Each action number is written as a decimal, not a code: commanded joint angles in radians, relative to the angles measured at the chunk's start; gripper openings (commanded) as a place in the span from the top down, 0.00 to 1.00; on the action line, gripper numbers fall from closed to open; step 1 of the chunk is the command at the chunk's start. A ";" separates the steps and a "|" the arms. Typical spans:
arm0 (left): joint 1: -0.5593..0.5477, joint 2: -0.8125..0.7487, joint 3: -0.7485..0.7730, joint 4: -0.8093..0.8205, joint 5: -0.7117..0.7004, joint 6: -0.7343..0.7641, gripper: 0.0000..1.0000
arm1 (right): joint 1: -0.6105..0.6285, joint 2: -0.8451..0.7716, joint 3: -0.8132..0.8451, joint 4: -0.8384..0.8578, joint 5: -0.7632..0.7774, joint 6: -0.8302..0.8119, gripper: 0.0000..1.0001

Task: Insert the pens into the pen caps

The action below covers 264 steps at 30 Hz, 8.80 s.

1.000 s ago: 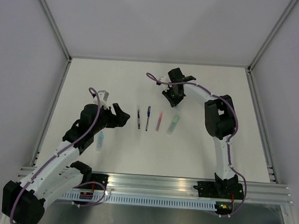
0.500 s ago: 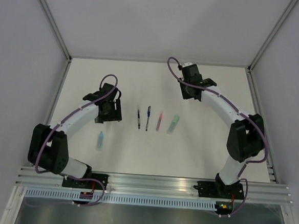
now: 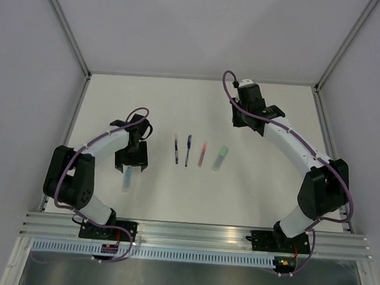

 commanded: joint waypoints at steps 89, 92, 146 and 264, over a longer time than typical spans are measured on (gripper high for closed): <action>-0.079 -0.069 0.007 0.362 0.442 0.109 0.98 | -0.034 -0.231 -0.623 0.281 -0.021 0.300 1.00; -0.079 -0.137 -0.039 0.428 0.524 0.086 0.98 | -0.036 -0.217 -0.647 0.287 -0.023 0.319 1.00; -0.199 -0.516 -0.327 0.792 0.747 -0.038 0.98 | 0.358 -0.346 -0.445 0.664 -0.202 0.571 0.48; -0.241 -0.629 -0.591 1.060 0.773 0.046 0.98 | -0.140 -0.099 -0.511 0.181 -0.173 0.221 0.39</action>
